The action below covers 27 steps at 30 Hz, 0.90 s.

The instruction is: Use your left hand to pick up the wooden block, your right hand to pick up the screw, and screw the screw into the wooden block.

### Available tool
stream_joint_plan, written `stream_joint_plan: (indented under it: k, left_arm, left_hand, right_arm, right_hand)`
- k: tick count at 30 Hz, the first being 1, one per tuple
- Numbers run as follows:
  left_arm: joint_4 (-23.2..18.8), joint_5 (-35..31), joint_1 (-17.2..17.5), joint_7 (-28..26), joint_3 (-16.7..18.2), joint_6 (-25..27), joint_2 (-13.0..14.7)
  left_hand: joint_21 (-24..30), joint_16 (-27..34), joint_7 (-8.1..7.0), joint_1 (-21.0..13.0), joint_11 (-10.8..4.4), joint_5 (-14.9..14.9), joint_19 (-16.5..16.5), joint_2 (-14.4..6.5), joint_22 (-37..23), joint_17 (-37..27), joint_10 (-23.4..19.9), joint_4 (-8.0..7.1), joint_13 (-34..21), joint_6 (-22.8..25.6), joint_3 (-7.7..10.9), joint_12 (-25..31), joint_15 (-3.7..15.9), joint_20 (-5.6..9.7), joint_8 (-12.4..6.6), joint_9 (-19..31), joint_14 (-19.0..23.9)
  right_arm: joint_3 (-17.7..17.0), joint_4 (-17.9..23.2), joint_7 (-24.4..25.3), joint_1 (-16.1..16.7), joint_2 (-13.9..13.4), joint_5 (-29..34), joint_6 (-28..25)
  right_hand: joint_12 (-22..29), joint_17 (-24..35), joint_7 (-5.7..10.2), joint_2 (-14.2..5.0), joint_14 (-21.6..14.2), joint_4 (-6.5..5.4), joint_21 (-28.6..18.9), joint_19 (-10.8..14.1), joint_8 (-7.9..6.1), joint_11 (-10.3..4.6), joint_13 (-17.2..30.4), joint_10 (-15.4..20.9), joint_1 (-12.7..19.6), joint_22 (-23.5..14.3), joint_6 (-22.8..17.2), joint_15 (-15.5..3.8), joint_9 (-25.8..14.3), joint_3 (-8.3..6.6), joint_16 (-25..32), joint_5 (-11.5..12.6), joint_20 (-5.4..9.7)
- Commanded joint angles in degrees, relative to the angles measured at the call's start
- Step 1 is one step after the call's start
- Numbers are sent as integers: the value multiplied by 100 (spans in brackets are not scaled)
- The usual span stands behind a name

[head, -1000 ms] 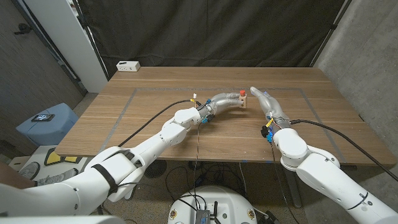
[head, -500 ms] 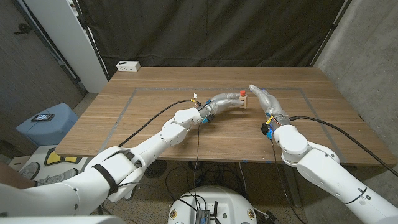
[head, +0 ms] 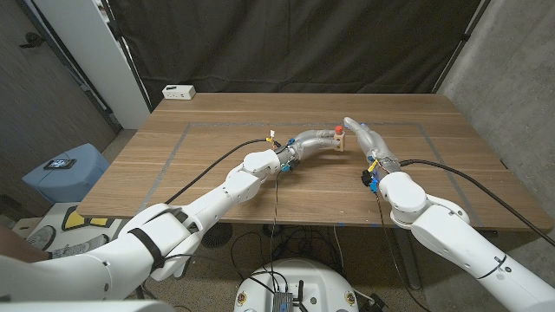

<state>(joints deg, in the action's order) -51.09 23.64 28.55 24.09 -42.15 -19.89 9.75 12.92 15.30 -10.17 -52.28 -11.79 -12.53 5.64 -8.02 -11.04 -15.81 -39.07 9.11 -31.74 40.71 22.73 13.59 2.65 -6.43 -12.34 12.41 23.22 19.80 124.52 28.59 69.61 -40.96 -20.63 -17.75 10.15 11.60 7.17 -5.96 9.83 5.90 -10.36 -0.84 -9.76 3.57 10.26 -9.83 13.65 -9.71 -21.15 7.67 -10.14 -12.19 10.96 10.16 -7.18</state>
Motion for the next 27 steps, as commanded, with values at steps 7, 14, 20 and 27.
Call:
stream_joint_plan:
  k: [7, 14, 20, 27]
  left_arm:
    - [77, 7, -30, 10, 3, -19, -29]
    - [88, 13, -37, 17, 7, -11, -34]
    - [127, 12, -51, 39, 2, -25, -51]
    - [139, 19, -54, 59, 3, -29, -60]
  left_hand:
    - [40, 33, -3, -3, -22, -22, 28, -42, -18, -22, -51, -30, -20, 57, 25, 55, 388, -18, -21, 16, 37]
    - [39, 34, 5, 1, -23, -22, 28, -45, -18, -23, -49, -33, -19, 52, 25, 54, 392, -16, -19, 16, 39]
    - [39, 33, 9, -1, -22, -22, 27, -43, -18, -21, -51, -30, -19, 51, 28, 55, 390, -14, -18, 16, 40]
    - [40, 29, 8, 3, -20, -23, 29, -40, -18, -18, -49, -31, -18, 56, 29, 55, 387, -13, -20, 16, 39]
  right_arm:
    - [134, -15, -138, -123, -40, -53, -39]
    - [153, 15, -154, -126, -67, -78, -71]
    - [161, 45, -149, -118, -89, -84, -91]
    - [160, 78, -95, -84, -98, -64, -98]
  right_hand:
    - [40, 19, -22, 10, 811, -42, -10, -43, -47, 21, 18, -395, -48, -16, -13, 27, -10, -7, 25, -11, -16]
    - [47, 14, -20, 2, 802, -38, -16, -48, -56, 22, 18, -393, -48, -16, -21, 27, -11, -13, 30, -7, -19]
    - [51, 10, -24, -2, 803, -33, -21, -51, -57, 11, 18, -394, -49, -16, -13, 29, -11, -16, 32, -5, -21]
    - [55, 5, -19, -5, 805, -29, -28, -48, -61, 14, 18, -395, -50, -16, -12, 16, -12, -20, 32, -4, -22]
